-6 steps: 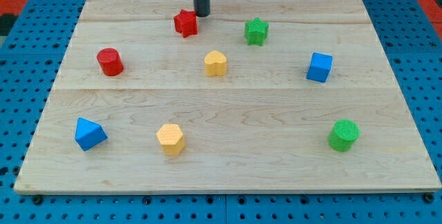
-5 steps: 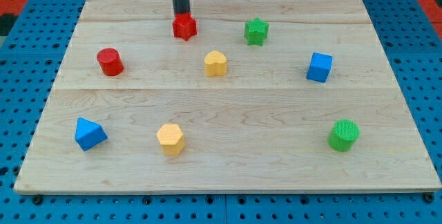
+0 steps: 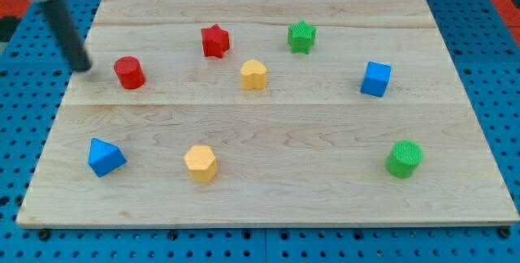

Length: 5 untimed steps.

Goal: Slide the blue triangle towards the red circle

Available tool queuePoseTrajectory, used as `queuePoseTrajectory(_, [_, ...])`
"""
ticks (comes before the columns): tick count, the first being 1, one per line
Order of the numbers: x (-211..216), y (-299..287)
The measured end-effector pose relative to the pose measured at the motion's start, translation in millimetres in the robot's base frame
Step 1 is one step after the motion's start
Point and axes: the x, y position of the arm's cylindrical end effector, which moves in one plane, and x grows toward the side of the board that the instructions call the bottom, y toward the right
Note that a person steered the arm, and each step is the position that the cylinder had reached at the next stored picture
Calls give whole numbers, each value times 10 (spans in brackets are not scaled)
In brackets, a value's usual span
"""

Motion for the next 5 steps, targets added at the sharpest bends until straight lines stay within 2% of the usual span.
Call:
queuePoseTrajectory(1, [917, -20])
queuePoseTrajectory(2, [1345, 419])
queuePoseTrajectory(3, [1427, 783])
queuePoseTrajectory(4, [1225, 1097])
queuePoseTrajectory(5, [830, 1299])
